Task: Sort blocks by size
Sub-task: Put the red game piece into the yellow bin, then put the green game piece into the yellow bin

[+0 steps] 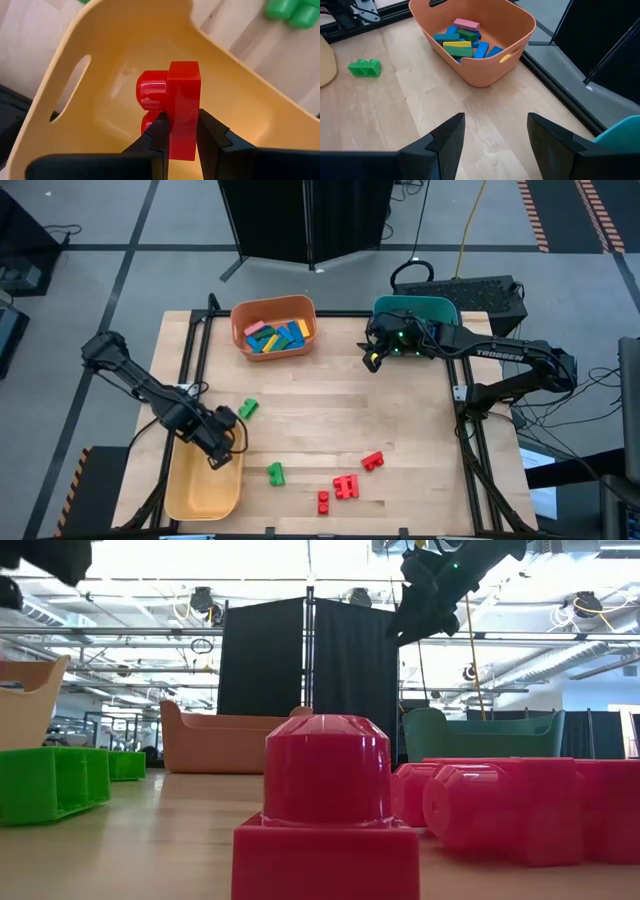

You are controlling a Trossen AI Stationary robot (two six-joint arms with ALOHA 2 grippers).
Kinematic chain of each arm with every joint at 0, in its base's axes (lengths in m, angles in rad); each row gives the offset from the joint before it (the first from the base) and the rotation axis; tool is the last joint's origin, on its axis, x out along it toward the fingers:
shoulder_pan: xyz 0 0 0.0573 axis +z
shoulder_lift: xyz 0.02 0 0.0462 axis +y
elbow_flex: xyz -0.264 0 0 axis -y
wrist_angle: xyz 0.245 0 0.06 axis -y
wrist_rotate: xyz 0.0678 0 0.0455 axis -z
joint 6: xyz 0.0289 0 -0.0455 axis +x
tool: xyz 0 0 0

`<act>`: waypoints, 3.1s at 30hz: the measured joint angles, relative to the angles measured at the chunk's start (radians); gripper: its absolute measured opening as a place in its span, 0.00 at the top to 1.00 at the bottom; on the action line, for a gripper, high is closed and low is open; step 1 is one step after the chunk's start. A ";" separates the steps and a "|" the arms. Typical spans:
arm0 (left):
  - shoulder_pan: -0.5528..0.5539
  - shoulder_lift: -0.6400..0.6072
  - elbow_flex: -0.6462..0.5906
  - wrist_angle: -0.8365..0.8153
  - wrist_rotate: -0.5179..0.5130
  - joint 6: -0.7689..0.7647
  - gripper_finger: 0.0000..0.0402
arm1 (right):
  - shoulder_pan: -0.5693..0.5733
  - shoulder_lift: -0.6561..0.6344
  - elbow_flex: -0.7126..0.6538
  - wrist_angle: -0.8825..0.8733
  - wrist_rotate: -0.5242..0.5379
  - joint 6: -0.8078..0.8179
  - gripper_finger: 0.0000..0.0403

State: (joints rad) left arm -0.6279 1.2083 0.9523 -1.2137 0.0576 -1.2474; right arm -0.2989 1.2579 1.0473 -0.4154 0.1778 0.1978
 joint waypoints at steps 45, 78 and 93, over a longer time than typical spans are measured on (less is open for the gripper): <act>0.401 -0.087 0.139 -0.178 0.072 0.060 0.52 | 0.000 0.000 0.000 0.000 0.001 0.008 0.50; 0.773 0.197 -0.081 0.227 0.033 0.469 0.18 | 0.027 -0.001 0.000 -0.119 0.005 0.031 0.50; 0.773 0.203 -0.220 0.347 0.043 0.467 0.24 | 0.026 -0.001 0.000 -0.120 0.005 0.026 0.50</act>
State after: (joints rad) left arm 0.1448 1.4117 0.7326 -0.8671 0.1008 -0.7799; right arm -0.2729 1.2572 1.0473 -0.5354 0.1829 0.2241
